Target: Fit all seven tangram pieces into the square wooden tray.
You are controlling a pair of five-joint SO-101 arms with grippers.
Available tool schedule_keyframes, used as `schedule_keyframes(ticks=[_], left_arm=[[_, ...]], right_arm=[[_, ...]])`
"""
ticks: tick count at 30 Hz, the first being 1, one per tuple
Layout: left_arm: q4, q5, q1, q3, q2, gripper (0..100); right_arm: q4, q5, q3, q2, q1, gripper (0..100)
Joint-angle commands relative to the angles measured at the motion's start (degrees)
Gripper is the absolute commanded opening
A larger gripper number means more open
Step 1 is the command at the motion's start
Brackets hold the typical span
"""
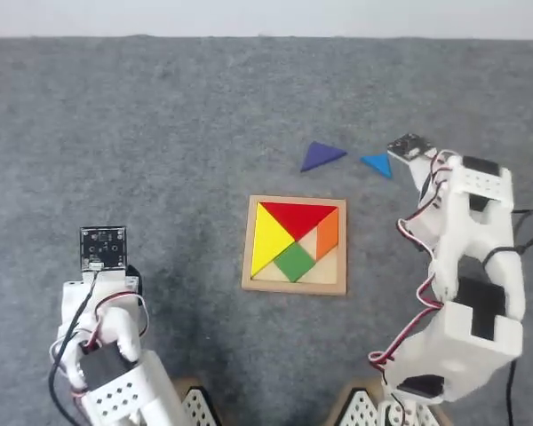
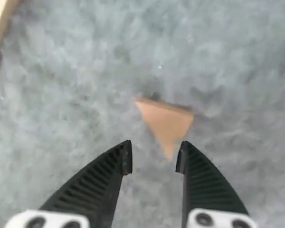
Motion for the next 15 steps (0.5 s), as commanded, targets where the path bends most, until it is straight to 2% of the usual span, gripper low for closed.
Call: schedule_keyframes(ticks=[1, 7, 15], left_arm=[[-0.18, 0.18, 0.44, -0.48, -0.79, 19], [-0.09, 0.18, 0.44, -0.48, -0.79, 19], [-0.18, 0.35, 0.44, -0.48, -0.79, 19]], right_arm=[[-3.56, 0.62, -0.53, 2.15, 1.27, 16.2], [-2.68, 0.62, -5.36, 11.47, 1.36, 16.2], [-3.74, 0.53, -0.09, 7.78, -3.56, 13.2]])
